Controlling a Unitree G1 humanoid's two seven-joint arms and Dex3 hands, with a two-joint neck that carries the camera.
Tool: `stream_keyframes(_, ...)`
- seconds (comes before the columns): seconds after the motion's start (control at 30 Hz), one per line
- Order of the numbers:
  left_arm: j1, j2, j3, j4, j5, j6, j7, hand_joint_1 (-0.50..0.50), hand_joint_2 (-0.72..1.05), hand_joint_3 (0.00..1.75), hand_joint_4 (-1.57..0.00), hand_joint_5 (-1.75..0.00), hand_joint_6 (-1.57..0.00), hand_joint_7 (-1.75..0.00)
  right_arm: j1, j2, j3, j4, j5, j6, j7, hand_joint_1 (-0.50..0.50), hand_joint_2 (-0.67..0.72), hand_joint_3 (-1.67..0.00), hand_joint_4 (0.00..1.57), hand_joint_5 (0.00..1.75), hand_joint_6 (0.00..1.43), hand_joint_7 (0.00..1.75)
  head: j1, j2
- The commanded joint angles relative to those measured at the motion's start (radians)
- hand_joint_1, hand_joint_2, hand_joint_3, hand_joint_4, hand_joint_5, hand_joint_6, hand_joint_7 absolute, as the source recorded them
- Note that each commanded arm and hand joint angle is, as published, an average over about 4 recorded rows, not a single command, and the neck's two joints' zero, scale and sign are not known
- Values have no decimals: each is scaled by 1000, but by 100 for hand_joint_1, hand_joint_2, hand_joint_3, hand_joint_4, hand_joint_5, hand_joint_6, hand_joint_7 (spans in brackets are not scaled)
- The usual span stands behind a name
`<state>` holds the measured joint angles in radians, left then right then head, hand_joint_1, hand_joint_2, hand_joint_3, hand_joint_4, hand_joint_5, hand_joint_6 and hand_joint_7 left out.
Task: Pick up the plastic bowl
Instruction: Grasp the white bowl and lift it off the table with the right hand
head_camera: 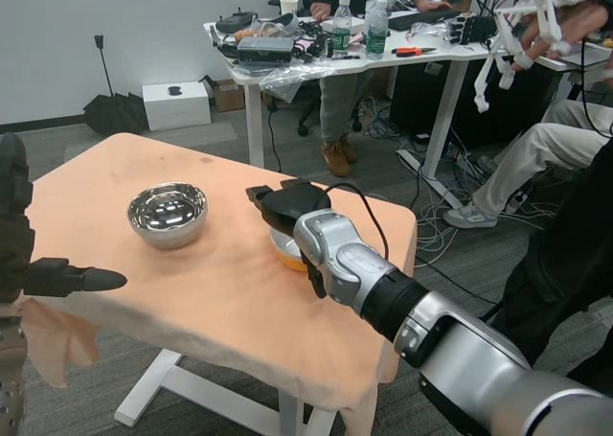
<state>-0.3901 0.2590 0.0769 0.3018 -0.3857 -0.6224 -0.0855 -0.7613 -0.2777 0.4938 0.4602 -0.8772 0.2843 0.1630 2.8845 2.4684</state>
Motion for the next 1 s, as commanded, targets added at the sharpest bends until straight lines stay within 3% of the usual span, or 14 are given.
stream_keyframes(0.03, 0, 6, 3, 0, -12, -8, 0, -50, -10, 0, 0, 0, 0, 0, 36, -19, -27, -71, -9, 29, 34, -42, 20, -16, 0, 0, 0, 0, 1, 0)
stream_keyframes(0.37, 1, 6, 3, 0, -12, -9, 0, -50, -10, 2, 0, 0, 0, 0, 62, -33, -62, -184, -52, 86, 71, -42, 12, -16, 0, 0, 0, 0, 6, 1)
stream_keyframes(1.0, 4, 6, 4, 0, -13, -10, 0, -50, -10, 4, 0, 0, 0, 0, 66, -34, -97, -120, -55, 93, 82, -42, 9, -16, 0, 0, 0, 0, 4, -5)
